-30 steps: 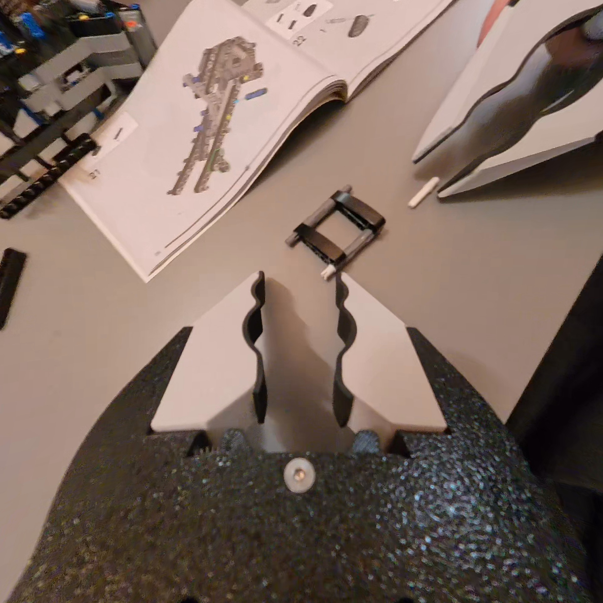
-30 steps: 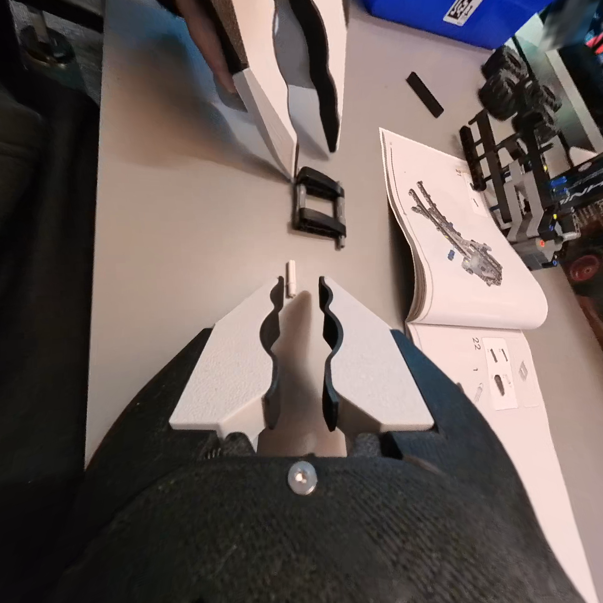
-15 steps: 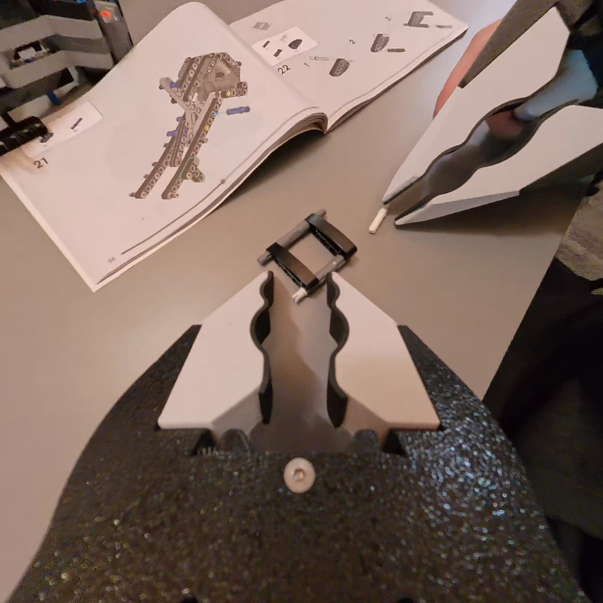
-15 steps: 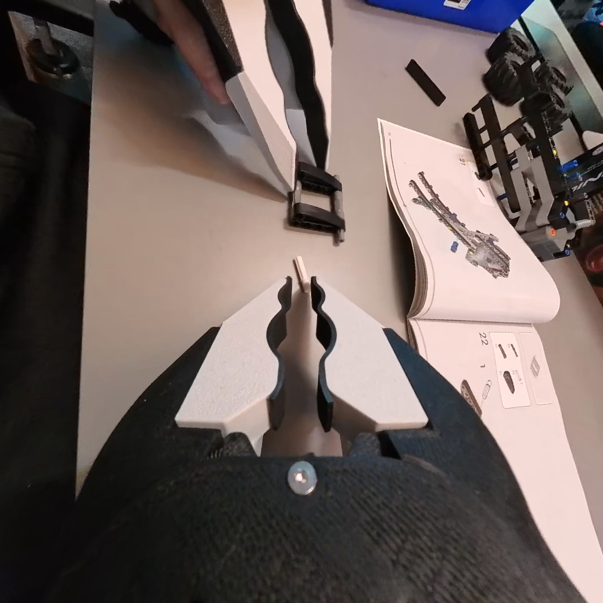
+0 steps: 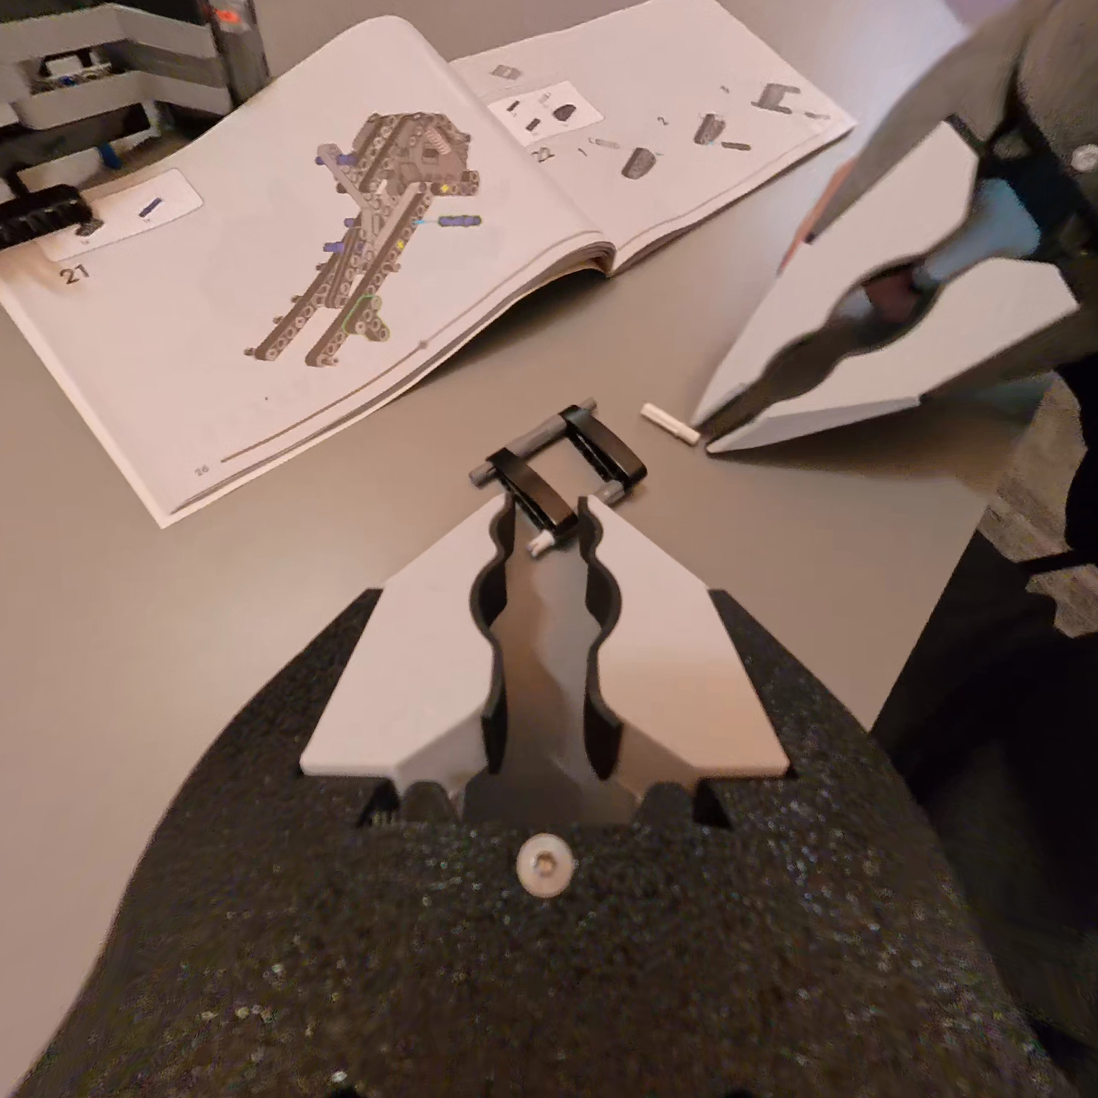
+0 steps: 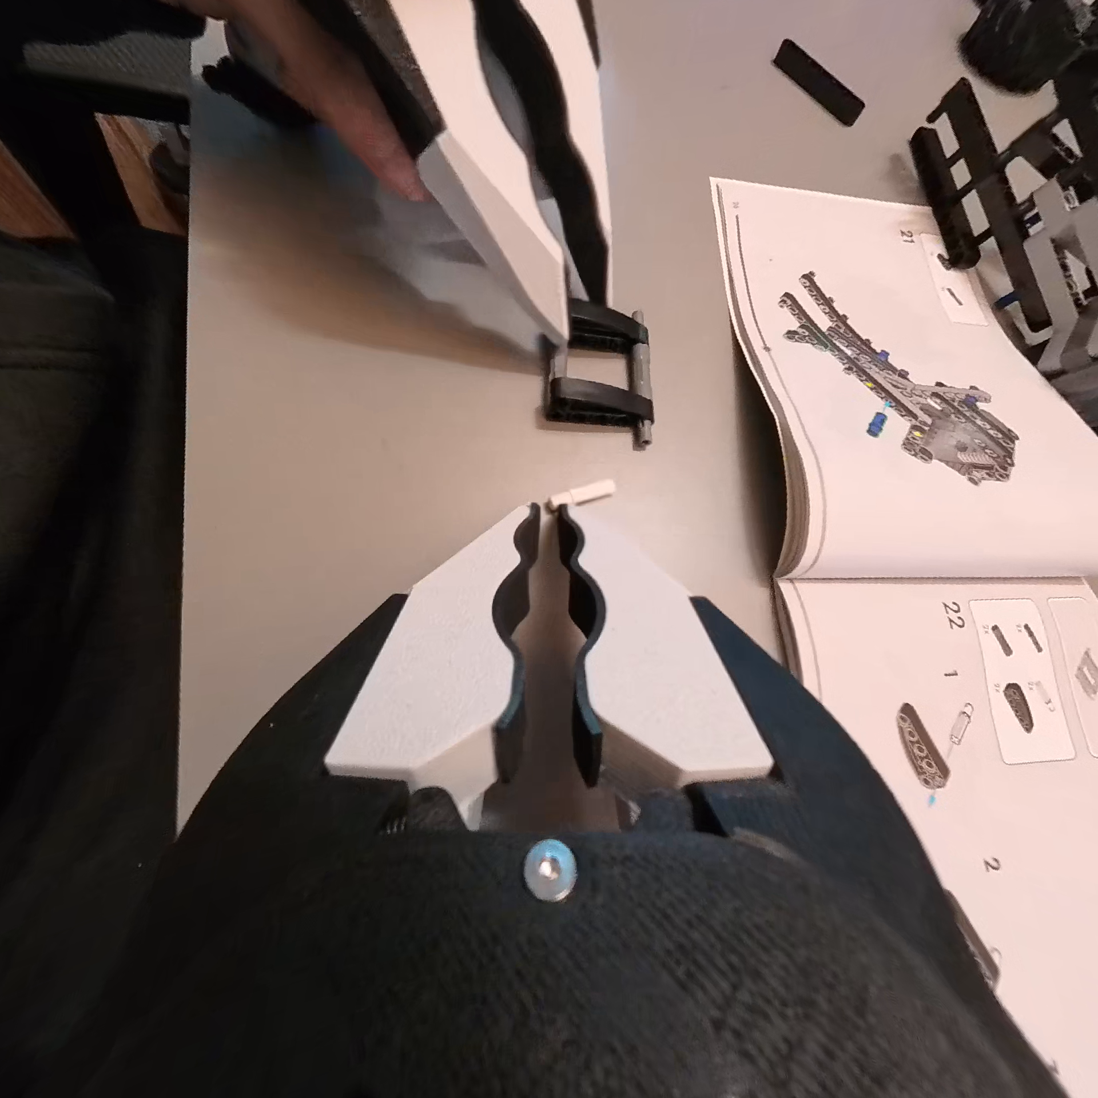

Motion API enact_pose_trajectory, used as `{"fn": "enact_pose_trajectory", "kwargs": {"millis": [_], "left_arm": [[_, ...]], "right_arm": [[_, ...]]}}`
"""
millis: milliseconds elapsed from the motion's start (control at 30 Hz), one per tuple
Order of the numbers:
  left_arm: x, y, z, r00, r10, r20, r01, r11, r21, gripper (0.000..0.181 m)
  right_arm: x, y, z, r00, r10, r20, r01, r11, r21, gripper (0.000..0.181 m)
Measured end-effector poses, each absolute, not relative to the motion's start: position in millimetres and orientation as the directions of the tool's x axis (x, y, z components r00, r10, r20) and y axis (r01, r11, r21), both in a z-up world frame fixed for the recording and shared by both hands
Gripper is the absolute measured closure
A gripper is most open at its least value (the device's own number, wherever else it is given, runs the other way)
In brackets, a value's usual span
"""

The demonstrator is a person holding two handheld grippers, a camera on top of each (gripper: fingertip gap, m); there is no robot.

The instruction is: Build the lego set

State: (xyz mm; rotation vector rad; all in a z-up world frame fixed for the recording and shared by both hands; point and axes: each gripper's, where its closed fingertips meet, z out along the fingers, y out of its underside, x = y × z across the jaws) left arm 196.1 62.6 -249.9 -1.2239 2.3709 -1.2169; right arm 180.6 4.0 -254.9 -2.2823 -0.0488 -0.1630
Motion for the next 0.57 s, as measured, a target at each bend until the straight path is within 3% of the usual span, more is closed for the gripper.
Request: {"fn": "enact_pose_trajectory", "kwargs": {"millis": [33,267,567], "left_arm": [[197.9,64.6,-251.1,-0.615,-0.768,0.179,-0.598,0.307,-0.740,0.163],[203.7,65.6,-256.1,-0.585,-0.790,0.185,-0.623,0.291,-0.726,0.175],[210.1,66.0,-256.3,-0.564,-0.820,0.095,-0.590,0.320,-0.741,0.176]], "right_arm": [[180.3,4.1,-254.9,0.990,-0.016,0.140,0.095,-0.657,-0.748,0.172],[190.6,4.4,-253.7,0.986,-0.109,0.128,0.025,-0.656,-0.755,0.161],[196.8,1.2,-255.2,0.934,-0.357,-0.028,-0.254,-0.606,-0.754,0.167]]}}
